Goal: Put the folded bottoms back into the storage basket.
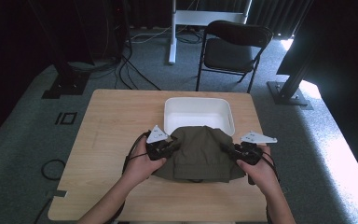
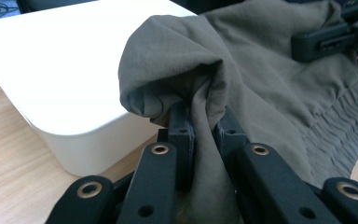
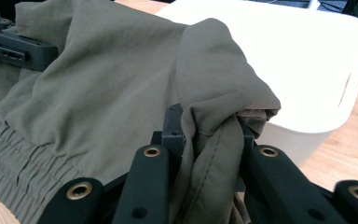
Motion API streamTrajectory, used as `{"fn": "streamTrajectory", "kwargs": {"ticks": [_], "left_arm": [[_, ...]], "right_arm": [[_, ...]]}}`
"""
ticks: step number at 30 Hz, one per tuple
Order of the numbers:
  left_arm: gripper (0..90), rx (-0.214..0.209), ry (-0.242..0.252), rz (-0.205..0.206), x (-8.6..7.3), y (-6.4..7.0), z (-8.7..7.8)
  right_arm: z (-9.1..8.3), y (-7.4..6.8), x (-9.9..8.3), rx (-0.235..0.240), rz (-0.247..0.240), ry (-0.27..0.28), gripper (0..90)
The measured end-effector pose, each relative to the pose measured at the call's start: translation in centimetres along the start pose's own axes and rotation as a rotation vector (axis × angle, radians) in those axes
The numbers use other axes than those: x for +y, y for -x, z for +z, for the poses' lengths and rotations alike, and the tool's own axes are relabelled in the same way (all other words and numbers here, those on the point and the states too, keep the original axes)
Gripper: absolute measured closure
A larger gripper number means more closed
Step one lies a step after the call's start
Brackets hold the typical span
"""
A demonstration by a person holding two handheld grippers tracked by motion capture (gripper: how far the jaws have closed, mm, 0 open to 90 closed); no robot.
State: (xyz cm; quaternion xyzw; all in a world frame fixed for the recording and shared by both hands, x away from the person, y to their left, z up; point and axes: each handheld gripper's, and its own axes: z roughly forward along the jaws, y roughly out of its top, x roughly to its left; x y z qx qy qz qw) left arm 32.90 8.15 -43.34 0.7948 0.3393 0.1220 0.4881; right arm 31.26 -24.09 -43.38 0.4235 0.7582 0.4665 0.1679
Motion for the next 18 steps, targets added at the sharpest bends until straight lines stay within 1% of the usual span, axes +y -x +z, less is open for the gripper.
{"fn": "streamTrajectory", "kwargs": {"ticks": [1, 4, 6, 12, 15, 17, 18], "left_arm": [[82.2, 0.002, -0.002, 0.006, 0.2, -0.1, 0.0], [82.2, -0.001, 0.005, 0.001, 0.8, -0.3, 0.1], [82.2, -0.008, 0.012, -0.014, 1.1, -0.6, 0.1], [82.2, -0.009, 0.022, -0.026, 2.4, -1.4, 0.2], [82.3, -0.011, 0.036, -0.038, 3.1, -1.8, 0.2], [82.3, -0.009, 0.041, -0.037, 3.6, -2.1, 0.2], [82.3, -0.011, 0.051, -0.044, 3.9, -2.2, 0.2]], "right_arm": [[0.0, 0.0, 0.3, -0.003, -0.002, 0.0, 75.8], [0.0, 0.1, 1.0, -0.006, -0.005, 0.003, 75.9], [0.0, 0.2, 1.4, -0.011, -0.005, 0.005, 75.9], [0.1, 0.9, 3.0, -0.012, 0.005, 0.012, 76.0], [0.3, 1.3, 3.9, -0.011, 0.011, 0.016, 76.0], [0.4, 1.5, 4.5, -0.008, 0.016, 0.018, 76.0], [0.5, 1.7, 4.8, -0.007, 0.02, 0.021, 76.0]]}}
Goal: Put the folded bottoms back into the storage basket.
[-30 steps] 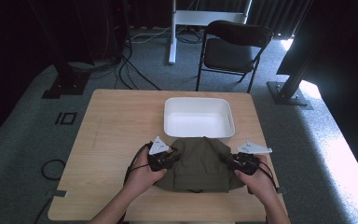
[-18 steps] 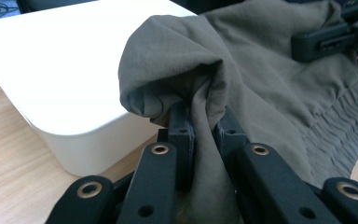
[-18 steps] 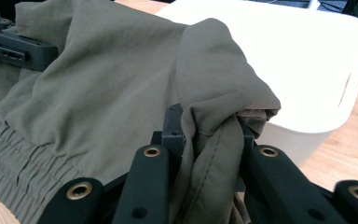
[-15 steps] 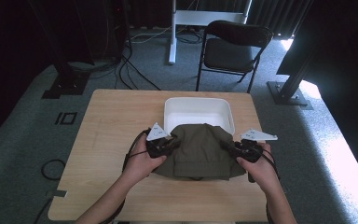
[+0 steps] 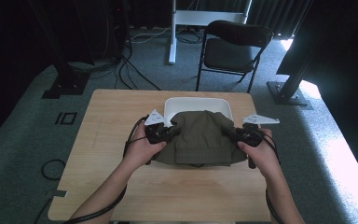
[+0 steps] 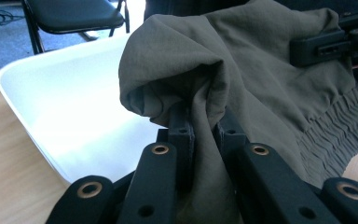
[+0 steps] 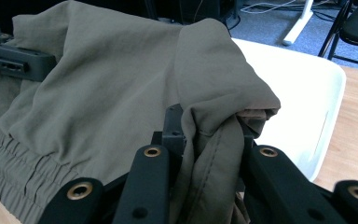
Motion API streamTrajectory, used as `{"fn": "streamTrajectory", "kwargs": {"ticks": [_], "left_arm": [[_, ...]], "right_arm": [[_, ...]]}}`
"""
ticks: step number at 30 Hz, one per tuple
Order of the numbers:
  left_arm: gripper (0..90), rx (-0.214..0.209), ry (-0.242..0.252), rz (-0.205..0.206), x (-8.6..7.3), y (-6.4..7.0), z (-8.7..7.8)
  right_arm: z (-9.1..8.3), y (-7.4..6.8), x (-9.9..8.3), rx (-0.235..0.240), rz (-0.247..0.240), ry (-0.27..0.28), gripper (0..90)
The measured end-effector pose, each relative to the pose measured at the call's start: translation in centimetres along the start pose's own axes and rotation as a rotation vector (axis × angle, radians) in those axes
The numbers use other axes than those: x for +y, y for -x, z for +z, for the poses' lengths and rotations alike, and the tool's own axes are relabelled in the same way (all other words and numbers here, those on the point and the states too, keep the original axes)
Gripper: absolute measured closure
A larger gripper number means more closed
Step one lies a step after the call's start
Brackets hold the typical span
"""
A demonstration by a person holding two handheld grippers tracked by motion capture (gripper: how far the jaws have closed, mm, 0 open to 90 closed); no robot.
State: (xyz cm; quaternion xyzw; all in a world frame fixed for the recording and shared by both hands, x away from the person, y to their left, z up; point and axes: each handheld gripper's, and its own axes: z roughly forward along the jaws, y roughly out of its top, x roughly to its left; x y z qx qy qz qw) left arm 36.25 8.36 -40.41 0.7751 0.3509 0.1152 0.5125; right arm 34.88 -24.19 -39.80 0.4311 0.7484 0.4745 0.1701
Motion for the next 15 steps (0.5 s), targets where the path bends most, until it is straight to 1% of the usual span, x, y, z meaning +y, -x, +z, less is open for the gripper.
{"fn": "streamTrajectory", "kwargs": {"ticks": [2, 4, 7, 10, 12, 13, 15], "left_arm": [[82.3, 0.0, 0.002, 0.002, 0.6, -0.3, 0.0], [82.3, 0.003, 0.005, -0.005, 1.1, -0.6, 0.2], [82.3, 0.011, 0.01, -0.003, 2.0, -1.0, 0.5], [82.4, 0.013, 0.014, -0.01, 2.9, -1.5, 0.9], [82.3, 0.022, 0.018, -0.006, 3.4, -1.8, 1.0], [82.4, 0.024, 0.025, -0.014, 3.7, -2.0, 1.1], [82.3, 0.035, 0.024, -0.006, 4.2, -2.3, 1.4]], "right_arm": [[0.2, 0.2, 0.5, -0.003, 0.004, 0.004, 76.1], [0.4, 0.4, 1.0, -0.009, 0.008, 0.002, 76.1], [0.7, 0.8, 1.7, -0.017, 0.011, 0.004, 76.1], [0.9, 1.1, 2.4, -0.023, 0.02, 0.007, 76.1], [1.1, 1.5, 3.0, -0.028, 0.024, 0.008, 76.1], [1.2, 1.6, 3.3, -0.028, 0.029, 0.013, 76.1], [1.5, 1.9, 4.0, -0.033, 0.032, 0.013, 76.1]]}}
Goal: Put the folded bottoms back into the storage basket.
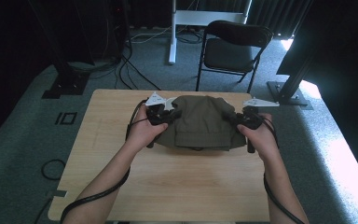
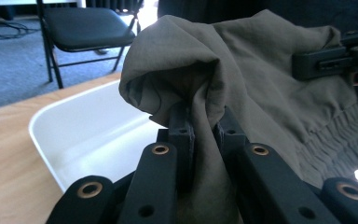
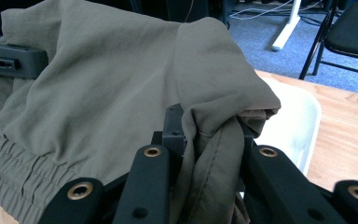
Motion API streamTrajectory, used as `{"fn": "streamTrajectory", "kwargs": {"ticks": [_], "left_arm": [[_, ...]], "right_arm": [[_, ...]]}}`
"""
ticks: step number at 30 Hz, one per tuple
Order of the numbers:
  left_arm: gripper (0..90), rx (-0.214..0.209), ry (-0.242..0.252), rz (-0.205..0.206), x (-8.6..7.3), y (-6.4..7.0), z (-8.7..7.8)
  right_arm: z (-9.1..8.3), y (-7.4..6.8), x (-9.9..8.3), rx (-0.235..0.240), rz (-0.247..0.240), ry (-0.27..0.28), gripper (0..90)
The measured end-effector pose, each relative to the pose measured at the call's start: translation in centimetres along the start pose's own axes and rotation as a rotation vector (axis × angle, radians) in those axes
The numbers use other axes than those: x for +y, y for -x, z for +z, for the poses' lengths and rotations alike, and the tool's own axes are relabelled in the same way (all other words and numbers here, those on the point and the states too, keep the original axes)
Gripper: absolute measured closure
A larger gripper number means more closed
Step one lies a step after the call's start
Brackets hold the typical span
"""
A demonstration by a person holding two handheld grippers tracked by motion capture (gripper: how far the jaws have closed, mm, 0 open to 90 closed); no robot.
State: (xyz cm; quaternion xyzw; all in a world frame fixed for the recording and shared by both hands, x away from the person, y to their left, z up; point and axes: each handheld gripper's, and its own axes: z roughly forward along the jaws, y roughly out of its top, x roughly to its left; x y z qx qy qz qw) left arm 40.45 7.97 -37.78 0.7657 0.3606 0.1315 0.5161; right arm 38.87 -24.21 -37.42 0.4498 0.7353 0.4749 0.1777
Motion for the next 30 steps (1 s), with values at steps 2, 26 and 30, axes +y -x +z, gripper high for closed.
{"fn": "streamTrajectory", "kwargs": {"ticks": [2, 26, 30], "left_arm": [[82.3, 0.006, 0.004, -0.001, 0.4, -0.3, 0.3], [82.5, 0.055, 0.021, -0.138, 0.3, -4.1, 6.0], [82.5, 0.054, 0.015, -0.16, 0.0, -4.3, 7.1]], "right_arm": [[0.3, 0.2, 0.5, -0.004, 0.002, -0.001, 76.1], [6.3, 3.5, 1.5, -0.096, 0.103, -0.032, 76.4], [7.4, 4.2, 1.0, -0.105, 0.131, -0.049, 76.4]]}}
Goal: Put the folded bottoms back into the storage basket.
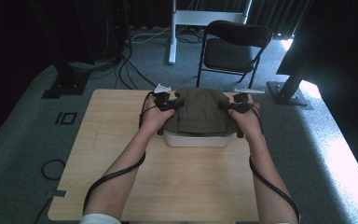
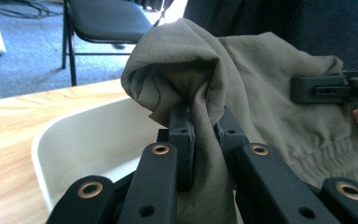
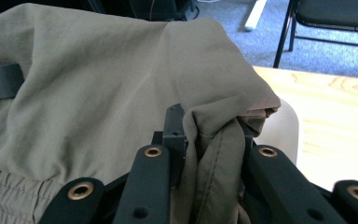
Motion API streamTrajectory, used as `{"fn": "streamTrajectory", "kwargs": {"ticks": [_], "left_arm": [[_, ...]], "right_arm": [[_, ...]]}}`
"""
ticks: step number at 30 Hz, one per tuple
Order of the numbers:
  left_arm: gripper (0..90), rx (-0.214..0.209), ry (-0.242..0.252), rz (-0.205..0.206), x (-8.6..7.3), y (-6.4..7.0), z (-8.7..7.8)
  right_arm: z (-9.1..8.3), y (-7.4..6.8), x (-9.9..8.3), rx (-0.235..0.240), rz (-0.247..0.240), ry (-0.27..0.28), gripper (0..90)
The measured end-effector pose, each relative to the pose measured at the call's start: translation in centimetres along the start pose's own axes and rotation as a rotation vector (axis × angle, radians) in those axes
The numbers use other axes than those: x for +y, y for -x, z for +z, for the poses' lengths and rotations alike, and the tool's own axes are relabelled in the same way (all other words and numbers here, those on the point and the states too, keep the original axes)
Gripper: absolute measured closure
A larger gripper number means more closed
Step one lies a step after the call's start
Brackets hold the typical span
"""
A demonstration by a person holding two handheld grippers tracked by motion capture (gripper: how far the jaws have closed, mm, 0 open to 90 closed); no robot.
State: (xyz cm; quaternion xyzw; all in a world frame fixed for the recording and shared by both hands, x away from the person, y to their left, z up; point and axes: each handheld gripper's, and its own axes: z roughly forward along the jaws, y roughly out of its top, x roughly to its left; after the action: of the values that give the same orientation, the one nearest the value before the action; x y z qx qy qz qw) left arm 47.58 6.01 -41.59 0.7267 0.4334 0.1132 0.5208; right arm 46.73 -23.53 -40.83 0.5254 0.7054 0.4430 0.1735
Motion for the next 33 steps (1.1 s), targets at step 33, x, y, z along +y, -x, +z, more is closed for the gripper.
{"fn": "streamTrajectory", "kwargs": {"ticks": [33], "left_arm": [[80.5, 0.063, -0.163, -0.1, -3.6, -1.8, 5.2]], "right_arm": [[6.8, 1.1, -3.4, -0.121, 0.093, -0.149, 76.4]]}}
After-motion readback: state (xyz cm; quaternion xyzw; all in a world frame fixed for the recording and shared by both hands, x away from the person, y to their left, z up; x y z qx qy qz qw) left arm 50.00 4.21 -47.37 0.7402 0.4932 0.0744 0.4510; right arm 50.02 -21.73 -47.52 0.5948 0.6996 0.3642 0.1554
